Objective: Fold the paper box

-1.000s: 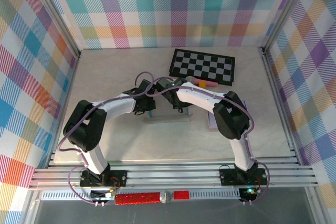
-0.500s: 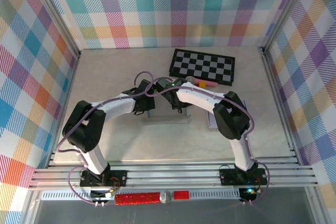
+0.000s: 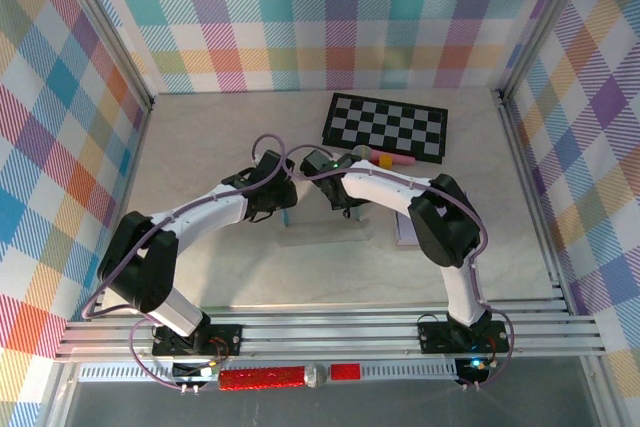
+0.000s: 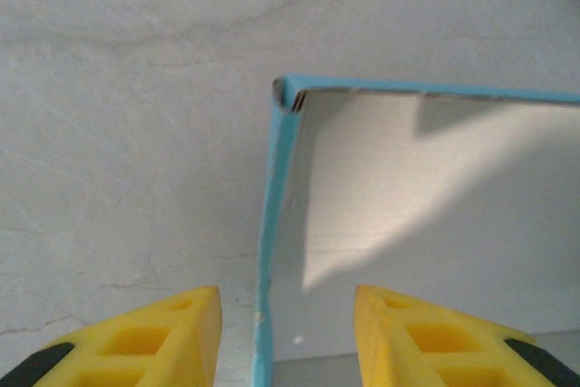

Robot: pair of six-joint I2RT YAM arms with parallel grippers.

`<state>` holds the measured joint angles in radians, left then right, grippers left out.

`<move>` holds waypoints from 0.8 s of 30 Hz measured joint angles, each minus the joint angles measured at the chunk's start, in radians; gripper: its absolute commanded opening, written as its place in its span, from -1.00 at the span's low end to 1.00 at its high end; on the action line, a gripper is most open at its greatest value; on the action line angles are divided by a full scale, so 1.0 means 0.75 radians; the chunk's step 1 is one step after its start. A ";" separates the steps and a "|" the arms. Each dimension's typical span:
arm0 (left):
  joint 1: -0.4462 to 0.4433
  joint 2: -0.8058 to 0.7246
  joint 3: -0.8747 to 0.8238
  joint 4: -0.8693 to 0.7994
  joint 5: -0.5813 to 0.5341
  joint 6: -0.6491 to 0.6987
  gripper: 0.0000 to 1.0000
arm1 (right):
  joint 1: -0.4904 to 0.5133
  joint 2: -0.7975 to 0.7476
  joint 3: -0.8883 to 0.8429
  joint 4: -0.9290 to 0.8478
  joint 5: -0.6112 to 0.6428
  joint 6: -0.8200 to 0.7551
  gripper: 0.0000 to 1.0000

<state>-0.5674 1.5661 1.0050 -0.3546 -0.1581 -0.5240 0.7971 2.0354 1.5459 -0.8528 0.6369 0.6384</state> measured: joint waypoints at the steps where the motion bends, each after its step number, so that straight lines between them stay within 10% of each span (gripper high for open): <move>1: 0.000 0.000 0.000 -0.012 0.004 -0.001 -0.18 | -0.008 0.000 -0.001 0.000 -0.002 -0.002 -1.00; 15: 0.032 -0.097 0.002 -0.125 -0.025 -0.041 -0.19 | -0.033 0.249 0.343 -0.381 0.030 0.141 -1.00; 24: 0.263 -0.301 0.008 -0.247 0.001 -0.100 -0.22 | -0.102 0.327 0.493 -0.592 -0.237 0.363 -1.00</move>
<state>-0.3702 1.3403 1.0111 -0.5400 -0.1577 -0.5991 0.7208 2.2803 1.9160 -1.2964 0.4591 0.9108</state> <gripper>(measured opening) 0.401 0.058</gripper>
